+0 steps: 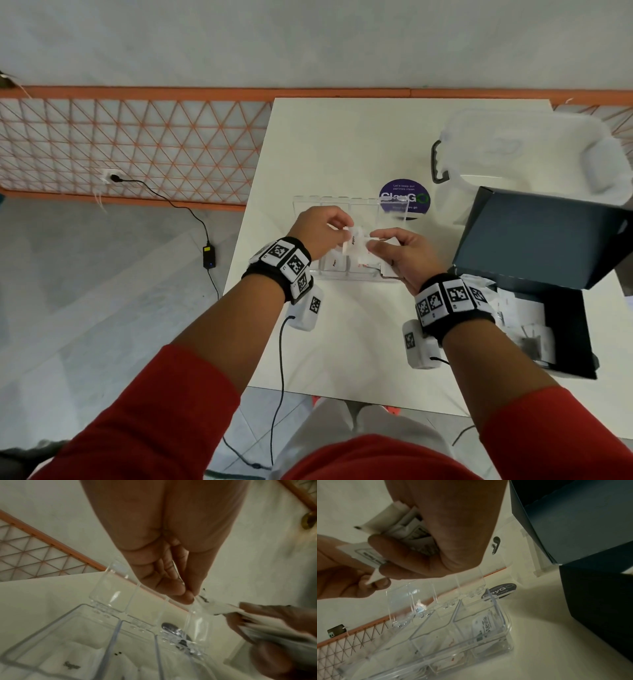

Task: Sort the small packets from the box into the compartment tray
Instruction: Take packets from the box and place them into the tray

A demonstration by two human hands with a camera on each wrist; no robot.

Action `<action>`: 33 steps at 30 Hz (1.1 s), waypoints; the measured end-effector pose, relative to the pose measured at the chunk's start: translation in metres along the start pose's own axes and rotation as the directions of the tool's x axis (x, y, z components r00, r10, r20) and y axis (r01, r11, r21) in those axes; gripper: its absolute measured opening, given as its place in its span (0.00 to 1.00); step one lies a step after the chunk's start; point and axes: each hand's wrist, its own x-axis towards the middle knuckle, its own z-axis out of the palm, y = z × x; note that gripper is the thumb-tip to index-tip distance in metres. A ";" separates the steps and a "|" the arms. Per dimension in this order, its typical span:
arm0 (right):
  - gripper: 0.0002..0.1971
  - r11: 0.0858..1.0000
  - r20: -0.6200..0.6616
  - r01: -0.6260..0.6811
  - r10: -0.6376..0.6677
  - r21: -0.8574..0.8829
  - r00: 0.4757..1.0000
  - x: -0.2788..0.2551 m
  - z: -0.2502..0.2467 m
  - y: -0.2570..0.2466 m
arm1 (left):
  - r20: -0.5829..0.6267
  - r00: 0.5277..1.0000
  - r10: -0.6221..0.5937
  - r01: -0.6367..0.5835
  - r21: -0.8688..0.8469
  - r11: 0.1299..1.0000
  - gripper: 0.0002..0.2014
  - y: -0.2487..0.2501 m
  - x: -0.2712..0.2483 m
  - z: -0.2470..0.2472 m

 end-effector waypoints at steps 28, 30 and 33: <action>0.07 0.999 -0.025 -0.022 0.021 -0.046 0.999 -0.007 -0.004 0.000 | 0.109 0.991 0.084 -0.102 0.178 0.979 0.10 -0.008 -0.004 0.009; 0.07 0.998 -0.029 -0.008 0.006 -0.066 1.000 -0.006 -0.002 0.001 | 0.166 0.985 0.042 -0.050 0.044 0.998 0.08 0.003 -0.009 0.008; 0.08 0.996 -0.019 0.005 -0.007 -0.087 1.000 -0.007 0.001 0.000 | 0.193 0.981 0.020 -0.027 0.035 0.999 0.10 0.010 -0.009 0.008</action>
